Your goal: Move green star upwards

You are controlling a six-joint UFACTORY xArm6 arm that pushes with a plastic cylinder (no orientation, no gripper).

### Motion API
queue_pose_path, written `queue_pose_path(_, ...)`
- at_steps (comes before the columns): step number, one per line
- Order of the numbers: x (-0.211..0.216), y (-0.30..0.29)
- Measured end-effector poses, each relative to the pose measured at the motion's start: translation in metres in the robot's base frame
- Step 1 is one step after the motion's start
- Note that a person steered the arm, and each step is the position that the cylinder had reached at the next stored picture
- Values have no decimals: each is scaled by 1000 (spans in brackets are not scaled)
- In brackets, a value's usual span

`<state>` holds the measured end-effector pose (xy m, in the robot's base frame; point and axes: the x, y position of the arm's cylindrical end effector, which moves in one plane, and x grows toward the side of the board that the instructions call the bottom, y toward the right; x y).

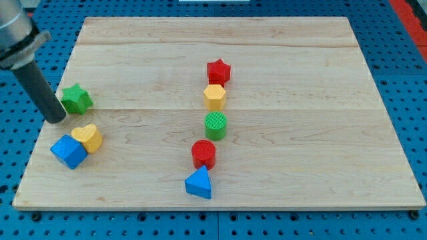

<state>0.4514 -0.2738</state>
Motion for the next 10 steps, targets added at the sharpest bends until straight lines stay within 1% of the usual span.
queue_pose_path(1,-29,11)
queue_pose_path(2,-27,84)
queue_pose_path(3,-5,90)
queue_pose_path(4,6,108)
queue_pose_path(5,-30,119)
queue_pose_path(6,-66,115)
queue_pose_path(7,-99,90)
queue_pose_path(8,-125,85)
queue_pose_path(9,-131,96)
queue_pose_path(10,-148,71)
